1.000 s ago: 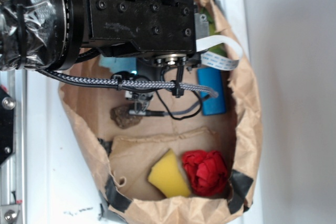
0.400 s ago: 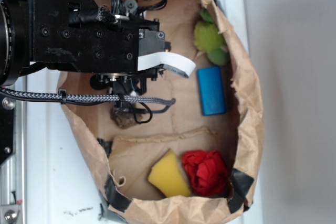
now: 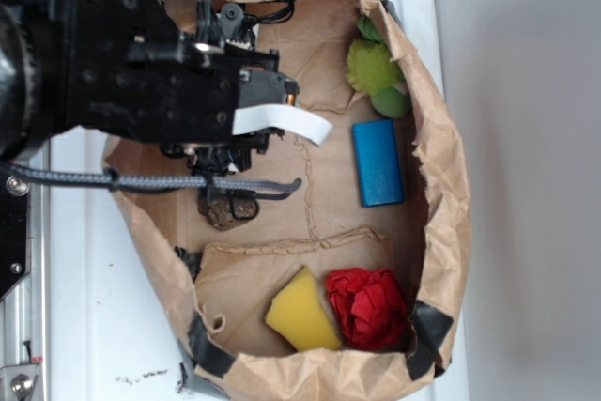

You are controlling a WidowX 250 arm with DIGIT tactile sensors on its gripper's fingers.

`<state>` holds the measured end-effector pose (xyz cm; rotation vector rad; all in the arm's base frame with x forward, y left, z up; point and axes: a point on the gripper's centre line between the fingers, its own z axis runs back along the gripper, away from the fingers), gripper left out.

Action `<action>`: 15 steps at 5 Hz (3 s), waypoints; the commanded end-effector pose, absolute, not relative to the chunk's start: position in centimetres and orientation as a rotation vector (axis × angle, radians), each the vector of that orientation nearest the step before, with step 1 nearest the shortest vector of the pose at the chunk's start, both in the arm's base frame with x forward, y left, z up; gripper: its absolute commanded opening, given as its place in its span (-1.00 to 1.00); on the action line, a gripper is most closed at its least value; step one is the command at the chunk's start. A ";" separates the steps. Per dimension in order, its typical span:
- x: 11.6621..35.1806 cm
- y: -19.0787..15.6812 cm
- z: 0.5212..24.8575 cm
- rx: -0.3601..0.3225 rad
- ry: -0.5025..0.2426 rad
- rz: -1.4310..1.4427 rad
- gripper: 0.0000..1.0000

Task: Grab the blue cloth.

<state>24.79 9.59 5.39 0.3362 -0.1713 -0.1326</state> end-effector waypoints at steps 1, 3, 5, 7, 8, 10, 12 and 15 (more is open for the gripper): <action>24.5 9.4 4.9 0.300 -0.154 -0.127 1.00; 23.8 9.3 4.1 0.295 -0.151 -0.138 0.91; 23.2 9.3 4.3 0.284 -0.159 -0.115 -1.00; 23.4 9.4 4.3 0.294 -0.168 -0.119 1.00; 23.4 9.3 4.1 0.302 -0.167 -0.117 1.00; 25.8 9.5 2.7 0.315 -0.163 -0.107 1.00; 26.2 9.5 2.6 0.284 -0.165 -0.096 -1.00; 26.1 9.6 5.0 0.264 -0.162 -0.093 -1.00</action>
